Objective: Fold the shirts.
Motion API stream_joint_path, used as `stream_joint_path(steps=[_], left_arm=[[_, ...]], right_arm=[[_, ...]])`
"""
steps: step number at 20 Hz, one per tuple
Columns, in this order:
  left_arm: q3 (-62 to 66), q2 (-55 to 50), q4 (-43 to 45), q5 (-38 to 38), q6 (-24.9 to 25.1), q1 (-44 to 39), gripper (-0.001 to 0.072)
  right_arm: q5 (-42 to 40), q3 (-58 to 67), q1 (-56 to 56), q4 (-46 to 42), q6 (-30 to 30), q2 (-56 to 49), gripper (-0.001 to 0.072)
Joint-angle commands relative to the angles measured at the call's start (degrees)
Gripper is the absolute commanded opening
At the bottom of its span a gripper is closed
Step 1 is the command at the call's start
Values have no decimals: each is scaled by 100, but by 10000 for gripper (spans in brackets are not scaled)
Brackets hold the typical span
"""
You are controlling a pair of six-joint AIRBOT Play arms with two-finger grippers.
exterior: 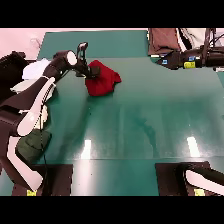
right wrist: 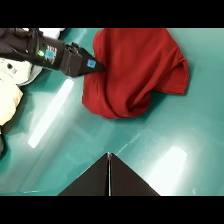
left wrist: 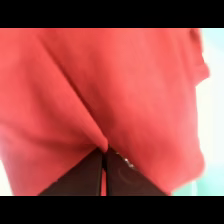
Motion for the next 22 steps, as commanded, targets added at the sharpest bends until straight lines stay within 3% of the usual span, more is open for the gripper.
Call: stream_joint_path(steps=[1,6,10,14,16,17,18,19,22], left_arm=[[1029,-4,-9,-811,155,103,24],[1545,1759,33,-479,516,101,23],[1545,2997,59,-520,892,-490,23],[1355,3187,107,-492,918,-1440,23],[750,3156,94,-229,1259,-1818,26],[420,3108,50,-79,1394,-1958,166],[190,3042,-13,48,1386,-2031,517],[66,2955,-22,109,1329,-2037,616],[55,2782,199,94,1259,-1631,616]], right_arm=[[-35,7,-2,7,0,111,19],[-299,380,-4,-61,0,632,19],[-319,1300,-4,-72,0,645,19],[-299,2035,-4,-533,37,564,18],[-302,2234,-2,-778,146,566,19],[-295,2284,-2,-811,162,566,19],[-293,2310,-2,-813,190,566,19],[-289,2308,-2,-804,221,566,19],[-160,2306,-2,-807,334,564,19]])
